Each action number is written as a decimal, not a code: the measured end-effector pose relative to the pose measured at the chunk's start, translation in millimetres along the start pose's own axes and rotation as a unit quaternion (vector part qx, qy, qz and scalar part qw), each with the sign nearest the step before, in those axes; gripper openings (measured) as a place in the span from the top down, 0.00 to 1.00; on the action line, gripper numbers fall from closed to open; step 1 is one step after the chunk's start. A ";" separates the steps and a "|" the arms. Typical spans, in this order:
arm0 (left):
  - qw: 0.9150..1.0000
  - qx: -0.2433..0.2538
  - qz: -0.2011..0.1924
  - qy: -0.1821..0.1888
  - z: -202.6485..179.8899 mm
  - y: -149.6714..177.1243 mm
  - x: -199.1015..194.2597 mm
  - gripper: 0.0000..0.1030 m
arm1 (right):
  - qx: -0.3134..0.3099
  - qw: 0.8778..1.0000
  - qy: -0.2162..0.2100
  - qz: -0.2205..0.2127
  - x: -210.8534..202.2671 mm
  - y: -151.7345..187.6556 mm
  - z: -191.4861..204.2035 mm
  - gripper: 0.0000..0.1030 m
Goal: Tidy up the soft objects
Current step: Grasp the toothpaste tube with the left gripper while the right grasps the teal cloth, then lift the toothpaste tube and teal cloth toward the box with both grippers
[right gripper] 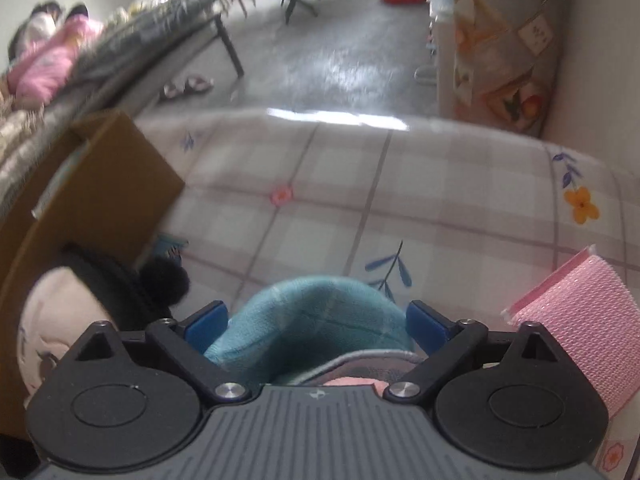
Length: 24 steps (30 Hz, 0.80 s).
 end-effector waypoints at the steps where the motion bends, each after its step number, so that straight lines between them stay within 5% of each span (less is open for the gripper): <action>1: 1.000 0.000 0.000 0.001 0.1 0.0 0.0 0.73 | -0.003 1.000 0.003 0.011 5.2 1.9 -0.1 0.20; 3: 1.000 0.000 -0.001 0.000 -0.2 -0.4 0.4 0.73 | -0.010 1.000 0.008 0.021 11.2 7.0 0.3 0.27; 5: 1.000 -0.001 -0.001 0.000 0.0 -1.0 0.2 0.73 | -0.024 0.999 0.011 0.021 8.1 11.4 4.5 0.51; 8: 1.000 0.000 -0.004 -0.003 1.1 -1.1 -1.9 0.73 | -0.025 1.000 0.018 0.000 -5.7 10.5 6.9 0.68; 15: 1.000 0.004 -0.015 -0.001 1.9 2.2 -8.3 0.73 | -0.029 0.991 0.037 -0.126 -87.2 24.4 21.3 0.72; 24: 0.998 0.016 -0.060 0.000 -8.4 12.5 -48.2 0.73 | -0.063 0.957 0.013 -0.283 -219.3 67.3 70.1 0.72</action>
Point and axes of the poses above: each gripper's, at about its wrist camera, not at the fingertips, and x roughly the way its jaws point, z to its left, y to its underside, the point moved 10 cm from there along x, roughly the way its jaws point, and after that the axes turned 14 degrees about z, right-handed, at the moved point
